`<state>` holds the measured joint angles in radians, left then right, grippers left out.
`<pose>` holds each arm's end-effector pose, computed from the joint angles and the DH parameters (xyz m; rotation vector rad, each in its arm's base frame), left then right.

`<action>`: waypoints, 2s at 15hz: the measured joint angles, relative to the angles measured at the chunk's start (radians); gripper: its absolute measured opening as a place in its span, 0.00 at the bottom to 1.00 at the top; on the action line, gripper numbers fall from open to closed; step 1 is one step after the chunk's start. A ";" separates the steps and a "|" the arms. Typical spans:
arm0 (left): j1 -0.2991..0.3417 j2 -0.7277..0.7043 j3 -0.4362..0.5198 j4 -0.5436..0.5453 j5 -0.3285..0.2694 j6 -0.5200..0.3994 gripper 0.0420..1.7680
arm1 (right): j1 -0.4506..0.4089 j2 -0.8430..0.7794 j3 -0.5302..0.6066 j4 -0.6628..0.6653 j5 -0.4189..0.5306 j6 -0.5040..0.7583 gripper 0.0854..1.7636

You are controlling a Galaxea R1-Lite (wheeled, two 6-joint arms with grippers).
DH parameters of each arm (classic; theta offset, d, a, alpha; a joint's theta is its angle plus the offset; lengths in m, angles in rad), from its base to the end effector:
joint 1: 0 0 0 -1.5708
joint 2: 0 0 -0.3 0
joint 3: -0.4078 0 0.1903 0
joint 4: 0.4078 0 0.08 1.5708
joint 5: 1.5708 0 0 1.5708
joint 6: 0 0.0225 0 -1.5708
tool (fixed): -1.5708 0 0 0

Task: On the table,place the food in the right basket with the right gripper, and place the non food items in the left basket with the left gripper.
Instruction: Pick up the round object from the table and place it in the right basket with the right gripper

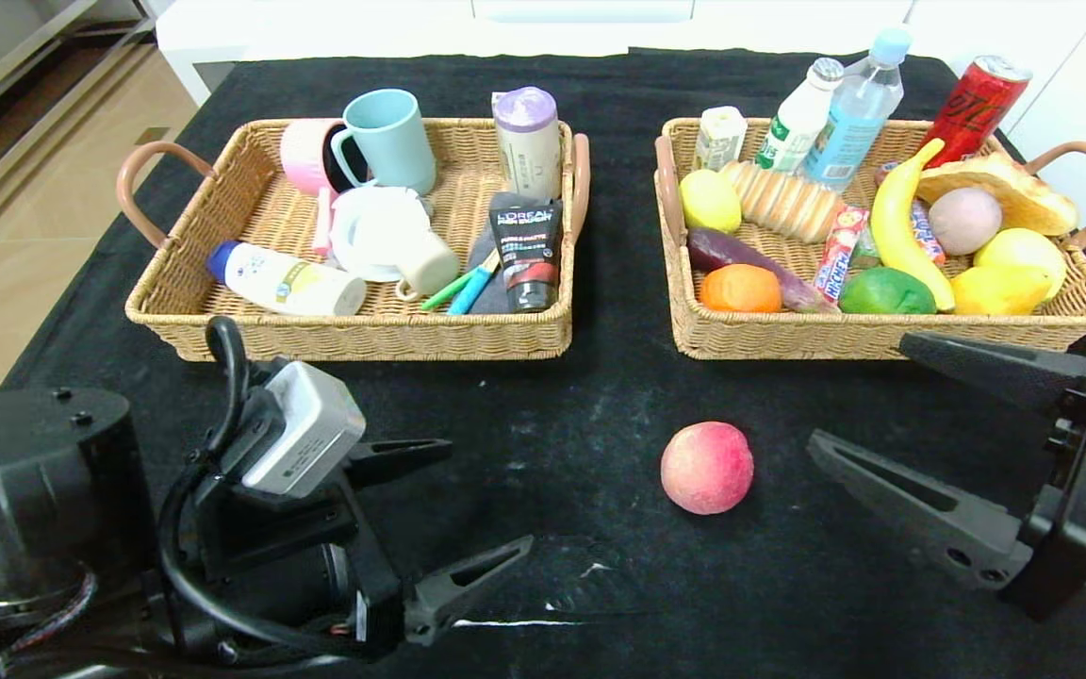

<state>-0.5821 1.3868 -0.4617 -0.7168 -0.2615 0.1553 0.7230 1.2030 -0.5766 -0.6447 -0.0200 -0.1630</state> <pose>0.1723 -0.1203 0.1798 0.1797 0.1462 -0.8556 0.1356 0.1190 0.2405 -0.1494 -0.0747 0.6999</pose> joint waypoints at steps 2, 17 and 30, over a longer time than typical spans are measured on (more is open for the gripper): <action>0.020 -0.001 0.028 -0.020 -0.001 0.009 0.96 | 0.012 0.014 -0.004 0.000 -0.022 0.001 0.97; 0.033 0.026 0.040 -0.024 0.001 0.020 0.97 | 0.268 0.240 -0.480 0.731 -0.647 0.588 0.97; 0.046 0.012 0.048 -0.025 -0.001 0.021 0.97 | 0.282 0.426 -0.584 0.796 -0.736 0.717 0.97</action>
<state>-0.5364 1.3989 -0.4140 -0.7417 -0.2621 0.1760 1.0053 1.6289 -1.1602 0.1509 -0.7562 0.5536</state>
